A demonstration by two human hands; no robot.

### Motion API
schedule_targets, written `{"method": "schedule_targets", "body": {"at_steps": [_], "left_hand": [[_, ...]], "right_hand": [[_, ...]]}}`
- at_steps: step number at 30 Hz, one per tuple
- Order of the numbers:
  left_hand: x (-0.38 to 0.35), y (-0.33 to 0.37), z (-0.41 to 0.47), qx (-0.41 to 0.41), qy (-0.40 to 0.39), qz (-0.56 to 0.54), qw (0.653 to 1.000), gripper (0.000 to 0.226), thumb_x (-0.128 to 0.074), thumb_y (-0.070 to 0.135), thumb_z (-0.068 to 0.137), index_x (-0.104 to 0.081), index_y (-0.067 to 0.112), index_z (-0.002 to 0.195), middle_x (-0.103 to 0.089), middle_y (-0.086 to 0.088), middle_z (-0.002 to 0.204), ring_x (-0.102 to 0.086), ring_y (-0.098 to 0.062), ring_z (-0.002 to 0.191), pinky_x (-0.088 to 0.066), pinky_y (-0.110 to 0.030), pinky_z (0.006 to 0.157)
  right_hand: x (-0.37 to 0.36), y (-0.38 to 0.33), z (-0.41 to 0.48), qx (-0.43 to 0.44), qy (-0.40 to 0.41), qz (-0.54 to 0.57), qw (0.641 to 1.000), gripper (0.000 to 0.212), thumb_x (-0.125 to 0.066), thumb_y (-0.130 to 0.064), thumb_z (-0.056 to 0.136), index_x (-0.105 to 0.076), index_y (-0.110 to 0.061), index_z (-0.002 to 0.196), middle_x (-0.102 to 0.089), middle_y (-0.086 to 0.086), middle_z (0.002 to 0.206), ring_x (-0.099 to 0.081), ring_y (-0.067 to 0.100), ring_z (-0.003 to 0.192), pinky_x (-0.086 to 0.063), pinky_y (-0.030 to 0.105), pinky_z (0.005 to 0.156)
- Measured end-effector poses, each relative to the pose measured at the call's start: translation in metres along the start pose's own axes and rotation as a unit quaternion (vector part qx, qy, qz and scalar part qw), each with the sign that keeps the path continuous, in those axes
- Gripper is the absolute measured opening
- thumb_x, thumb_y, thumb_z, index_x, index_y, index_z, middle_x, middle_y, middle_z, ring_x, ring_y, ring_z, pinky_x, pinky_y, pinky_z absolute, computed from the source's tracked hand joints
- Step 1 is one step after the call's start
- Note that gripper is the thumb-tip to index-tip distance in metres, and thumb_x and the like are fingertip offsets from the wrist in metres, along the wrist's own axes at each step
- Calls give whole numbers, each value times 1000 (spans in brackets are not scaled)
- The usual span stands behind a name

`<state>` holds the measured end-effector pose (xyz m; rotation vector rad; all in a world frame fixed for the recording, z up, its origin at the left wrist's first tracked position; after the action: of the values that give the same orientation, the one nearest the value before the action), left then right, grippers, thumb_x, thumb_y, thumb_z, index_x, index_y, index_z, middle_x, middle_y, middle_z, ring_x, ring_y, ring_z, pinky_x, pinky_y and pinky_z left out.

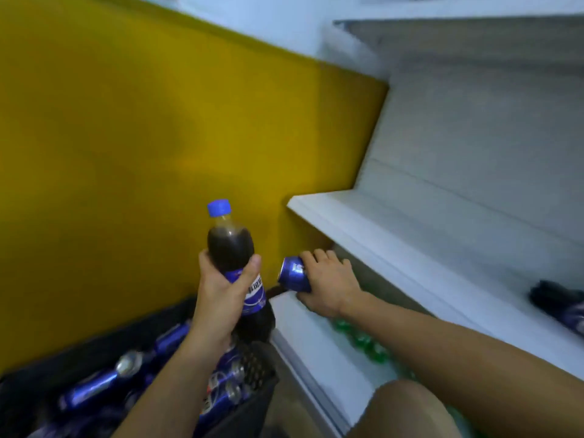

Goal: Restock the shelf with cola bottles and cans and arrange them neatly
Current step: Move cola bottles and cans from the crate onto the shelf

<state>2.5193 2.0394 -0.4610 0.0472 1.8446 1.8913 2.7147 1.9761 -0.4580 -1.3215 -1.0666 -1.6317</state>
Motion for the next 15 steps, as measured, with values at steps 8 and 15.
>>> {"method": "schedule_targets", "body": {"at_steps": [8, 15], "left_hand": [[-238, 22, -130, 24, -254, -41, 966, 47, -80, 22, 83, -49, 27, 118, -69, -1, 114, -69, -18, 104, -54, -47, 98], [-382, 33, -238, 43, -417, -46, 907, 48, -78, 17, 83, -49, 24, 121, -67, -2, 112, -68, -14, 98, -53, -32, 81]], "right_hand": [[126, 197, -242, -257, 68, -15, 964, 73, -66, -56, 76, -38, -29, 137, -53, 1, 126, -51, 28, 118, -44, 47, 95], [162, 315, -429, -435, 57, -3, 899, 77, -70, -54, 76, -34, -31, 139, -52, -1, 134, -50, 27, 121, -44, 48, 97]]}}
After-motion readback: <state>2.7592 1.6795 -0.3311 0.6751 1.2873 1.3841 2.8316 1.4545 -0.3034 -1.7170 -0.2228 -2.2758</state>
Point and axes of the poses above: each hand's wrist, its own z-axis towards the middle knuckle, its own x-axis out of the back of the hand, y = z × x, the point moved 9 cm from there along z, towards the middle knuckle
